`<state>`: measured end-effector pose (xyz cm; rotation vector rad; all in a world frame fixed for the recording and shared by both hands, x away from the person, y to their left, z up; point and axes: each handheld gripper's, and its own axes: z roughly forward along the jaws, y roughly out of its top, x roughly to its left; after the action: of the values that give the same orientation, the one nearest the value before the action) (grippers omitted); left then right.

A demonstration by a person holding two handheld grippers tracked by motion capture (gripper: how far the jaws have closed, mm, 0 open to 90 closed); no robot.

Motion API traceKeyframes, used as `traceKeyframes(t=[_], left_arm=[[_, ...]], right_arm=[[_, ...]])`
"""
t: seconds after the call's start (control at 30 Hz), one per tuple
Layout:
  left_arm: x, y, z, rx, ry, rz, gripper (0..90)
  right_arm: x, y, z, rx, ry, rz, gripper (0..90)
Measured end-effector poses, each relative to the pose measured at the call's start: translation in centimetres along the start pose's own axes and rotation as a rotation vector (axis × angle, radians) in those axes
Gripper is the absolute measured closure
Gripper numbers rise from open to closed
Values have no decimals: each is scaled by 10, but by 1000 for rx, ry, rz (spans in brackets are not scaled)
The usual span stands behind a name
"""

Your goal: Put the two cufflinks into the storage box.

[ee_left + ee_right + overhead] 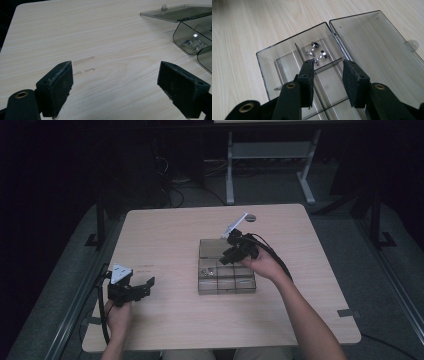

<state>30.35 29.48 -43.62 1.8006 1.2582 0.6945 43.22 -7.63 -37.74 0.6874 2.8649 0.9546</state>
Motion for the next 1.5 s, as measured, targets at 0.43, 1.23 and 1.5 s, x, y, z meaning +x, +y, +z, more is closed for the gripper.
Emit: traceKeyframes(t=[0.43, 1.23, 1.5], left_arm=[[-1, 0, 0, 4, 5, 9, 129], [-2, 0, 0, 8, 8, 17, 129], [-2, 0, 1, 12, 9, 19, 129]], right_arm=[[-4, -10, -14, -13, -13, 12, 592], [-10, -42, -35, -31, -36, 69, 551], [-12, -52, -42, -37, -44, 91, 548]])
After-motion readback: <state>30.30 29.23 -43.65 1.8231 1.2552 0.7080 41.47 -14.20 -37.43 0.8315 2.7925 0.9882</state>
